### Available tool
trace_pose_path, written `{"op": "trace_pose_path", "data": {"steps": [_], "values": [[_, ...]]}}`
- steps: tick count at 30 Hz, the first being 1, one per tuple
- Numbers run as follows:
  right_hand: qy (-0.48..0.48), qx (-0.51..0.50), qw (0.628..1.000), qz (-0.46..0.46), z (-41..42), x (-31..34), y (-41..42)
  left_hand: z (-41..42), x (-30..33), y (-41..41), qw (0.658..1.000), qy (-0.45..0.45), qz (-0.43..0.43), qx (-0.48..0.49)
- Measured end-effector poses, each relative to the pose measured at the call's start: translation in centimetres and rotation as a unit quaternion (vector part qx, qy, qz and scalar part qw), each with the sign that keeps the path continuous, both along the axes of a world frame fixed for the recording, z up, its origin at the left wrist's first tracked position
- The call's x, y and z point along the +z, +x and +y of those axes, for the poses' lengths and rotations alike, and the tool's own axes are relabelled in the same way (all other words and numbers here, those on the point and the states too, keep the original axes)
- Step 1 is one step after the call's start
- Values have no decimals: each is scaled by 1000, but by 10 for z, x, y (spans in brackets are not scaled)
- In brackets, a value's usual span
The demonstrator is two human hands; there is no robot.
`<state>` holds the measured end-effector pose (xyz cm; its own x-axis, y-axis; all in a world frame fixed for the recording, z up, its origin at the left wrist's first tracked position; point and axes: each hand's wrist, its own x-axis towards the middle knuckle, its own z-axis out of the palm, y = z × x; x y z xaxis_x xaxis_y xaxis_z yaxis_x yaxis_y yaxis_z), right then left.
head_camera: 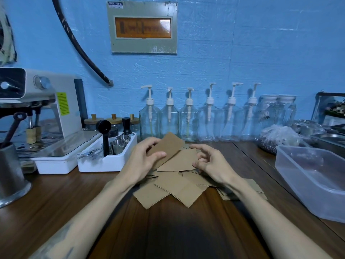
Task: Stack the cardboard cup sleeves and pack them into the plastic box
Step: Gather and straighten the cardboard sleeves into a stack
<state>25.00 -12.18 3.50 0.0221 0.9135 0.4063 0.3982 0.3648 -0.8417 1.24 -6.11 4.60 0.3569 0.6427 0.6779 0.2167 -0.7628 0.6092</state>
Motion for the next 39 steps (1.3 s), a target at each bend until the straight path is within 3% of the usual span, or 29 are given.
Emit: {"op": "trace_pose_path", "data": {"steps": [7, 10, 15, 19, 25, 29, 34, 39], "values": [[-18, 22, 1000, 10, -2, 3, 1, 14, -13, 9, 984, 77, 132, 87], [-23, 38, 999, 5, -3, 2, 0, 13, -16, 11, 976, 62, 189, 86], [-36, 77, 996, 31, -1, 1, -5, 9, -19, 15, 980, 70, 184, 33], [-15, 31, 999, 12, 5, -5, -12, 8, -19, 15, 979, 118, 168, 12], [21, 24, 999, 15, 12, -4, -10, 16, -17, 7, 991, 68, 117, 22], [57, -23, 998, -15, 13, -2, 0, 21, -23, -6, 992, -13, 116, 39], [43, -81, 995, -37, 13, -6, 4, 14, -25, -22, 982, -36, 182, 44], [37, -72, 996, -31, 17, -9, 8, 3, -25, -16, 940, -25, 338, 42]]}}
